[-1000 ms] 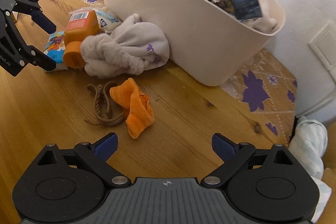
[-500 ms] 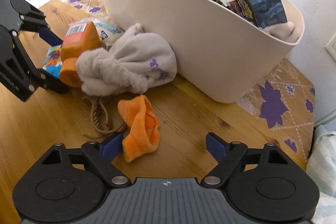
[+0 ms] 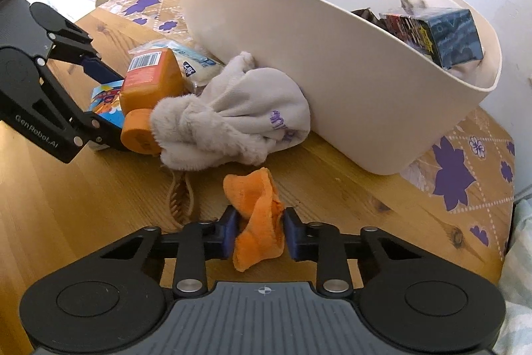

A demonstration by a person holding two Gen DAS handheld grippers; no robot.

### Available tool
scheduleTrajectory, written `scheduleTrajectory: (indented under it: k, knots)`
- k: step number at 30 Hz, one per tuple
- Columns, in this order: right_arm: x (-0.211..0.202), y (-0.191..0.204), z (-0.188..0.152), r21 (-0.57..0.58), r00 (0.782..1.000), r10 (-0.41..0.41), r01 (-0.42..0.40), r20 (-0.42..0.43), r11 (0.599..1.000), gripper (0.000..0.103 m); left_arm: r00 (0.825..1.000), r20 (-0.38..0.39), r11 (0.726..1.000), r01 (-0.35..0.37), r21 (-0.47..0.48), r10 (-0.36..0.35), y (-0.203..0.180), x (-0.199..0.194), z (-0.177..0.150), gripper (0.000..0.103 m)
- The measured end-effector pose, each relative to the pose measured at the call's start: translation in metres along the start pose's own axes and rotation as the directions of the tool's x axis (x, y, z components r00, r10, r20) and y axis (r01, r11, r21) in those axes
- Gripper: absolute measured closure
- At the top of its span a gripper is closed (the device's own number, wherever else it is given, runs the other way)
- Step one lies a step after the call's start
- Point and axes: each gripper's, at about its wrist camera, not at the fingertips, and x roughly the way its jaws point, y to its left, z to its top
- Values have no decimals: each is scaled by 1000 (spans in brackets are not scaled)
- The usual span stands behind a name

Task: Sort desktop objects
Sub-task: 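Grasp the blue juice box with left gripper while right grasps orange sock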

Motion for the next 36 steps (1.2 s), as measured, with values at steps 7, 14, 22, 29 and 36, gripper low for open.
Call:
scheduleTrajectory:
  k: [7,14,22,29,36]
  knots:
    - [-2,7,-1,21,999,-26,27,-27,999,83,1000,-16,1000,21,20,-20,-4,-8,-9,35]
    - [-9,15,-12,60,996,-49,54,-70,997,85,1000,0,998,23,61,-23,-9,-26,-19,35]
    - [-39,21,-27,142,996,-76,81,-41,987,89,998,65,997,9,70,-14,-12,-60,-25,35]
    - [-88,25,-18,167,990,-130,119,58,979,90,988,156,995,-4,100,-12,-4,-102,-24,35]
    - [-143,22,-2,232,965,-202,161,165,959,90,964,265,992,-31,120,-1,4,-149,-6,35]
